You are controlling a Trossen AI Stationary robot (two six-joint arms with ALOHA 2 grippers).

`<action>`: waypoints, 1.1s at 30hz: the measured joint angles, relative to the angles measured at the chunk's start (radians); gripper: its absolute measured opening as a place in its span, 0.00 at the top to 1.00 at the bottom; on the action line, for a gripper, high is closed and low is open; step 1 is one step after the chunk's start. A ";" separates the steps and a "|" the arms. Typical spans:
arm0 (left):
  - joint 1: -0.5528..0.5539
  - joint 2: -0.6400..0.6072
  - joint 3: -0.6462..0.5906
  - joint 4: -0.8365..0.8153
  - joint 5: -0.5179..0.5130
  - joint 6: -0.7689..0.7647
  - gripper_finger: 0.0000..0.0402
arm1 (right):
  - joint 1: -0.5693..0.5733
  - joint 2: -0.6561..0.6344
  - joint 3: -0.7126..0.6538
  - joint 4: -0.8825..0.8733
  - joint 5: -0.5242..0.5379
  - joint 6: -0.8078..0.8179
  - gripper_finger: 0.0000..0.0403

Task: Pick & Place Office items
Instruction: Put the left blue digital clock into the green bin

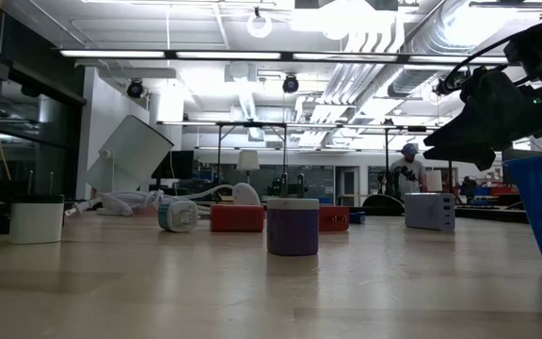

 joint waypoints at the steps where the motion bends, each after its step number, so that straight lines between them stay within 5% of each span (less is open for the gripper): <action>1: 0.000 0.000 -0.001 0.000 0.000 0.000 0.59 | 0.000 0.000 0.000 0.000 0.000 0.000 0.54; 33: 0.000 0.000 -0.001 0.000 0.006 -0.022 0.56 | 0.000 0.000 0.000 0.000 0.000 0.000 0.54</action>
